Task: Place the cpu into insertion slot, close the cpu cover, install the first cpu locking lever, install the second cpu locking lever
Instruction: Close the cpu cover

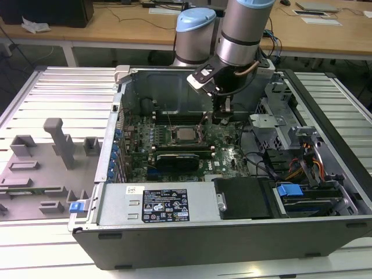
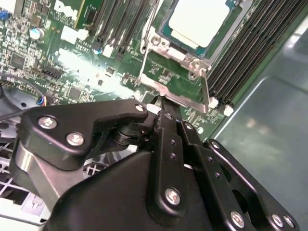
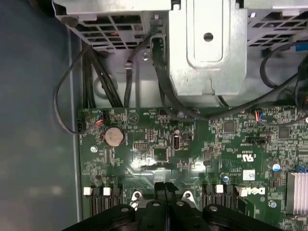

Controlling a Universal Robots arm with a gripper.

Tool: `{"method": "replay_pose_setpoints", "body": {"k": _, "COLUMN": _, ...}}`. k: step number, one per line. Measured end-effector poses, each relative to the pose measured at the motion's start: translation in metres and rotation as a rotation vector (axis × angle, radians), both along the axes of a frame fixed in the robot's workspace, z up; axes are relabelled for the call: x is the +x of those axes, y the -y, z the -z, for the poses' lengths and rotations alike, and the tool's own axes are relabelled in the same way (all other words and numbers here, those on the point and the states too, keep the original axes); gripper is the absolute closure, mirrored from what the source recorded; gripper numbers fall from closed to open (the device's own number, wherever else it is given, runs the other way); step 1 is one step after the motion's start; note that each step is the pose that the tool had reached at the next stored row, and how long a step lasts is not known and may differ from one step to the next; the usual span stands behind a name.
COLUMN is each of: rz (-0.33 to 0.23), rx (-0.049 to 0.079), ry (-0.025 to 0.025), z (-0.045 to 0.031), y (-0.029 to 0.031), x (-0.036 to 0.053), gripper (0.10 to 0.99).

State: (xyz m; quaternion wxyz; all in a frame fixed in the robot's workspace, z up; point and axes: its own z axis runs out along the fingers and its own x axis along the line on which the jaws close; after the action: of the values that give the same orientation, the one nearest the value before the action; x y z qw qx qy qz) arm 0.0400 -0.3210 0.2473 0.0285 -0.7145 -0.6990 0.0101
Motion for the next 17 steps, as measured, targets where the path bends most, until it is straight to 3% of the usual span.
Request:
{"method": "replay_pose_setpoints", "body": {"k": 3, "rz": 0.000, "rx": 0.000, "ry": 0.0085, "z": 0.0000, "y": -0.0035, "x": -0.0099, "gripper": 0.980}}
{"method": "replay_pose_setpoints", "body": {"k": 8, "rz": 0.000, "rx": 0.000, "ry": 0.0176, "z": 0.0000, "y": -0.0078, "x": -0.0235, "gripper": 0.980}}
{"method": "replay_pose_setpoints", "body": {"k": 13, "rz": 0.000, "rx": 0.000, "ry": 0.0212, "z": 0.0000, "y": -0.0105, "x": -0.0329, "gripper": 0.980}}
{"method": "replay_pose_setpoints", "body": {"k": 14, "rz": 0.000, "rx": 0.000, "ry": 0.0282, "z": 0.0000, "y": -0.0112, "x": -0.0408, "gripper": 0.980}}
{"method": "replay_pose_setpoints", "body": {"k": 15, "rz": 0.000, "rx": 0.000, "ry": 0.0482, "z": 0.0009, "y": -0.0113, "x": -0.0508, "gripper": 0.980}}
{"method": "replay_pose_setpoints", "body": {"k": 16, "rz": 0.000, "rx": 0.000, "ry": 0.0600, "z": 0.0032, "y": -0.0102, "x": -0.0631, "gripper": 0.980}}
{"method": "replay_pose_setpoints", "body": {"k": 17, "rz": 0.000, "rx": 0.000, "ry": 0.0604, "z": 0.0050, "y": -0.0090, "x": -0.0678, "gripper": 0.980}}
